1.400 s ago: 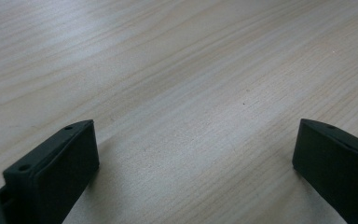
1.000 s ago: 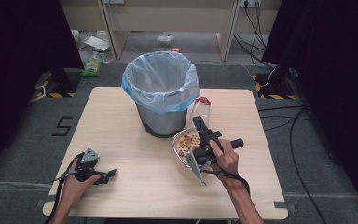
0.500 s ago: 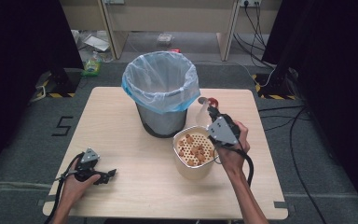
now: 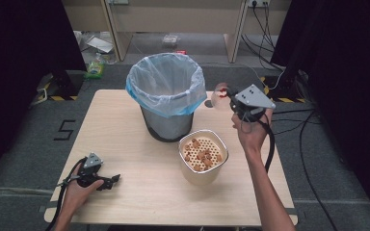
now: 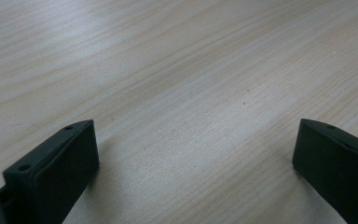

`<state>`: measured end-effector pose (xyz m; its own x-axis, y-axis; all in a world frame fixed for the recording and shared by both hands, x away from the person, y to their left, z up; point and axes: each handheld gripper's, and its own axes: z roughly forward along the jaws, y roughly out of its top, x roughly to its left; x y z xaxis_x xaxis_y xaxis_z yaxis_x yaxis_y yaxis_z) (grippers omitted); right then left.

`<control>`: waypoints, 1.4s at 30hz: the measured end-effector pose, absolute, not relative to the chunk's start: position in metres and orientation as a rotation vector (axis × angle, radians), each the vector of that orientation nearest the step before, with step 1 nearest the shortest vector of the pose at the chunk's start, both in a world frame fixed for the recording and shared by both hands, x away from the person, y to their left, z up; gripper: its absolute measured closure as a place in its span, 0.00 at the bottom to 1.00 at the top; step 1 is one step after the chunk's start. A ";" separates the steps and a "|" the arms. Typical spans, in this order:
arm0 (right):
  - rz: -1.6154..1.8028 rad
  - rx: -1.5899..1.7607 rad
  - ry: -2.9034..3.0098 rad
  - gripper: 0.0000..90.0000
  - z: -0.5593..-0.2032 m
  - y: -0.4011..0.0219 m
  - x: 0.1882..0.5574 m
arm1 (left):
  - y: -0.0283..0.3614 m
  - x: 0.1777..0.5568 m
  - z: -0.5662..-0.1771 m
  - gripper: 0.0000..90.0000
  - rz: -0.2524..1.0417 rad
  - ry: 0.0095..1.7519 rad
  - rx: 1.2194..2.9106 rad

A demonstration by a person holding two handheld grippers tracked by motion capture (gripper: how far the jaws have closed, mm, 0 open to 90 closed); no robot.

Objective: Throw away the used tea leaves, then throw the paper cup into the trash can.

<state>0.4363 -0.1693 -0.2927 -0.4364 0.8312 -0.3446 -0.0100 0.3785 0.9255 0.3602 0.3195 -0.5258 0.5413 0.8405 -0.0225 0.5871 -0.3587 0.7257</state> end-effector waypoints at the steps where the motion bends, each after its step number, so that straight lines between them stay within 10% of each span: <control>1: 1.207 0.748 1.739 0.98 -0.283 -0.171 0.441 | 0.319 0.360 -0.526 0.00 0.466 1.148 2.082; 42: 1.280 0.638 2.002 0.93 -0.227 -0.060 0.518 | 0.319 0.360 -0.526 0.00 0.467 1.148 2.081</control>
<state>0.5175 -0.0597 -0.2266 -0.6574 0.7024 -0.2729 0.0473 0.4000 0.9153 0.3602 0.3195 -0.5259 0.5410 0.8407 -0.0221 0.5865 -0.3583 0.7264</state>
